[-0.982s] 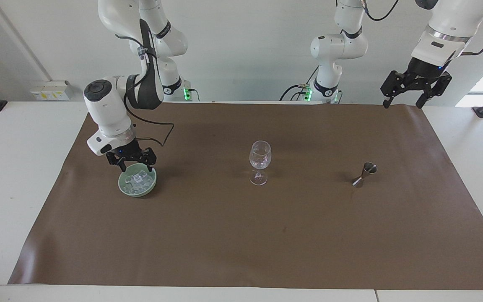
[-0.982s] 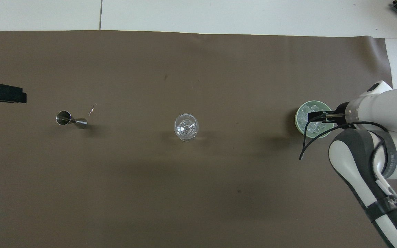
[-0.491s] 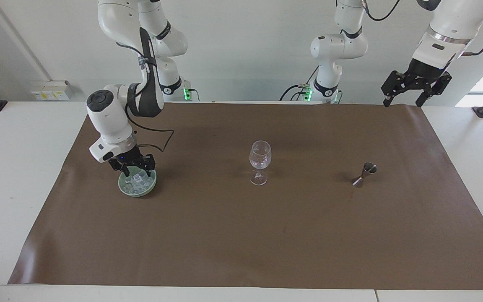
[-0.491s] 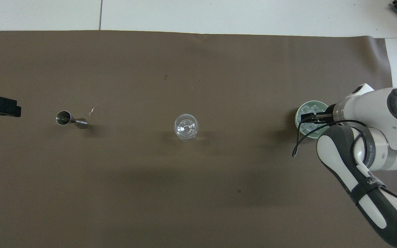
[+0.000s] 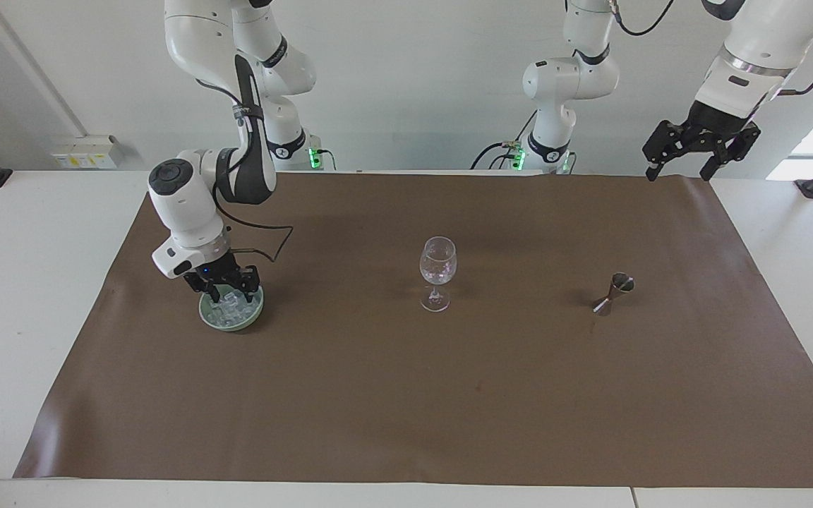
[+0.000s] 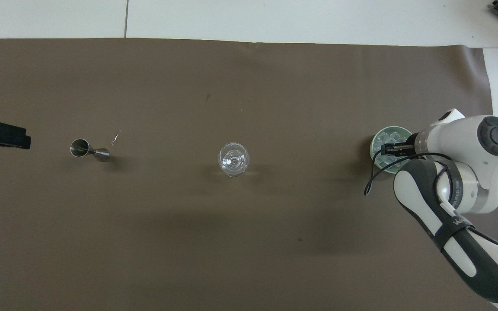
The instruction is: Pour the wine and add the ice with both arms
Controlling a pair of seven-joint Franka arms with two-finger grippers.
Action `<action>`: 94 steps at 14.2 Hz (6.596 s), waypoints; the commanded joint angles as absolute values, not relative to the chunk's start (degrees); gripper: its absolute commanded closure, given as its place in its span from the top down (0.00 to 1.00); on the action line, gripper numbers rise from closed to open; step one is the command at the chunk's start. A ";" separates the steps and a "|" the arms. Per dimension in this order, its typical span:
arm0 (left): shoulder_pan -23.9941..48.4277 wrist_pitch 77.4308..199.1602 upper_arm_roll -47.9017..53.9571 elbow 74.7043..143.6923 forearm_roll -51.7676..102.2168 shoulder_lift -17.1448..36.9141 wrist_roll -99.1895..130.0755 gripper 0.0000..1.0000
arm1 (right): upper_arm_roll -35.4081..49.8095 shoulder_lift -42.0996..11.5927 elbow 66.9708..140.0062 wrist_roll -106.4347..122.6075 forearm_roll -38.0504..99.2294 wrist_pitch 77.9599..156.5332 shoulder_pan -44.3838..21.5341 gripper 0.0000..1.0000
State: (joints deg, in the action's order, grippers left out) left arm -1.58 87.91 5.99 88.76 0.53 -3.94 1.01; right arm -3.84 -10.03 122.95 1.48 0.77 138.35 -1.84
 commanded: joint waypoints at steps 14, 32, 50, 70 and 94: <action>2.72 82.80 -0.53 86.31 -0.35 -4.57 0.70 1.00 | -3.52 -9.58 120.77 2.11 0.26 134.40 -1.05 0.26; 2.46 81.47 -0.44 90.26 -0.44 -5.98 -0.18 1.00 | -2.82 1.05 108.56 -18.18 1.40 116.47 -14.05 0.00; 2.46 81.47 -0.44 90.26 -0.44 -5.98 -0.18 1.00 | 8.70 -5.80 104.41 -42.27 14.07 135.53 -24.25 0.00; 2.46 81.47 -0.44 90.26 -0.44 -5.98 -0.18 1.00 | 8.70 -9.84 106.17 -41.13 13.89 141.24 -26.46 0.28; 3.34 81.47 0.09 90.26 -0.44 -5.98 -0.09 1.00 | 7.74 1.93 103.01 -29.73 -0.09 117.61 -9.59 1.00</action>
